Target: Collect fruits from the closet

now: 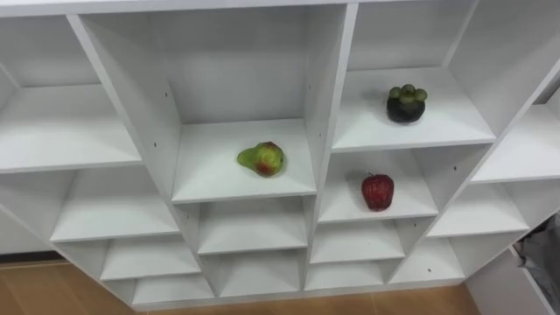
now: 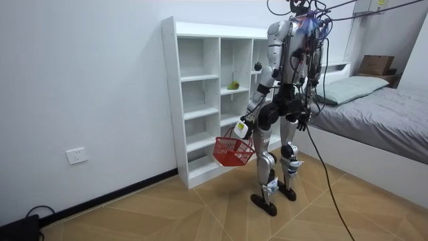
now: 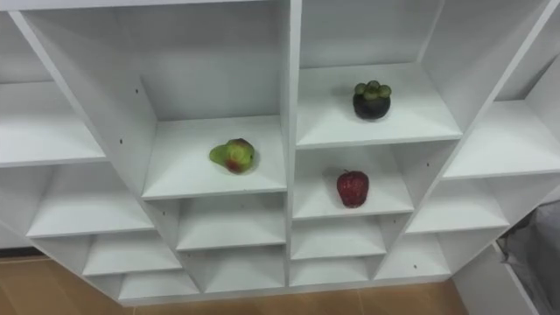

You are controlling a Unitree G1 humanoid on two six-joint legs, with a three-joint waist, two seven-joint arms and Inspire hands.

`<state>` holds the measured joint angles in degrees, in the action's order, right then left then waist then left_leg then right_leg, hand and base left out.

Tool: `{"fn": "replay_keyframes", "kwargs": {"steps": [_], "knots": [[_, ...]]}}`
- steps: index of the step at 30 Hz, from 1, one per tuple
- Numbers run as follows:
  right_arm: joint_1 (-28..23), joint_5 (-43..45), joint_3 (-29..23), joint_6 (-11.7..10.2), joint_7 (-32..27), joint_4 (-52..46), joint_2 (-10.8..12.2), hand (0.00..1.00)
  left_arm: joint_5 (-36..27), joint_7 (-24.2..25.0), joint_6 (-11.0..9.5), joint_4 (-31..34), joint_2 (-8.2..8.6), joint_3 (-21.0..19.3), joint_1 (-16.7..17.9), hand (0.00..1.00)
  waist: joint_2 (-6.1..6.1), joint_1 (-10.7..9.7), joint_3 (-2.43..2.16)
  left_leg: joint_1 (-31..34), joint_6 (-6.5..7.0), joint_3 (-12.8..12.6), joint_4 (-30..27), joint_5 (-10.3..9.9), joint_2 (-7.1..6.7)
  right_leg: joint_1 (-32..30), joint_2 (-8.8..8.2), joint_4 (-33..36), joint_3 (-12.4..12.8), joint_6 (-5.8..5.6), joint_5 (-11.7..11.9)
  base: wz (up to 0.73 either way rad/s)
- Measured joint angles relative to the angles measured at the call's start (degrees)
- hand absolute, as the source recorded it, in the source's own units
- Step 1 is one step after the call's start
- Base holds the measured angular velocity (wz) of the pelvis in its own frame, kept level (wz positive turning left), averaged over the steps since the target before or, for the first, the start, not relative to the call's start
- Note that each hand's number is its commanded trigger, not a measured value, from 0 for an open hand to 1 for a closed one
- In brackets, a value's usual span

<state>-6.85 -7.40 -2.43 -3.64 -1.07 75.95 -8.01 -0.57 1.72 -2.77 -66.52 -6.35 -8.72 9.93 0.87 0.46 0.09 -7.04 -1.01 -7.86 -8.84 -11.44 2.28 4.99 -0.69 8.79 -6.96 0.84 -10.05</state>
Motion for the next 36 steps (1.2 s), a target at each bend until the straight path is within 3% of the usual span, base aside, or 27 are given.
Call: {"fn": "replay_keyframes", "kwargs": {"steps": [15, 26, 32, 36], "knots": [[0.06, 1.07, -0.03, -0.07, -0.79, -0.44, 0.06, 0.0, -0.11, -0.29, -0.01, 0.0, 0.02, 0.13, -0.02, 1.0, -0.03, 0.0, 0.03, -0.08, 0.0, 0.01, 0.03, 0.0, 0.01, 0.0, -0.06, 0.0, 0.33, 0.0, 0.0, 0.0], [-0.08, 3.62, -0.07, -0.85, -3.33, -3.02, 0.13, 0.0, -5.37, -1.7, -0.47, 0.03, 0.05, 1.91, -0.03, 1.0, -0.05, -0.13, 0.06, 0.0, 0.0, -0.11, 0.12, 0.0, 0.0, -0.05, 0.01, 0.0, 0.44, -0.01, 0.0, 0.0], [-1.79, 5.86, 0.01, -4.58, -5.97, -8.99, 0.15, 0.0, -5.5, -2.42, -3.22, 0.88, -0.06, 2.16, 0.0, 1.0, 0.14, -0.01, 0.01, 0.1, 0.0, -0.16, 0.13, 0.0, 0.01, -0.16, 0.16, -0.06, 0.41, -0.01, 0.0, 0.0], [-4.06, 7.67, 0.04, -5.44, -8.45, -14.37, 0.72, 0.0, -5.6, -2.82, -5.04, 1.33, -0.07, 2.28, -0.16, 1.0, 0.48, 0.01, -0.1, 0.42, 0.0, -0.27, 0.09, 0.0, 0.02, -0.52, 0.19, 0.06, 0.54, -0.01, 0.0, -0.02]]}}
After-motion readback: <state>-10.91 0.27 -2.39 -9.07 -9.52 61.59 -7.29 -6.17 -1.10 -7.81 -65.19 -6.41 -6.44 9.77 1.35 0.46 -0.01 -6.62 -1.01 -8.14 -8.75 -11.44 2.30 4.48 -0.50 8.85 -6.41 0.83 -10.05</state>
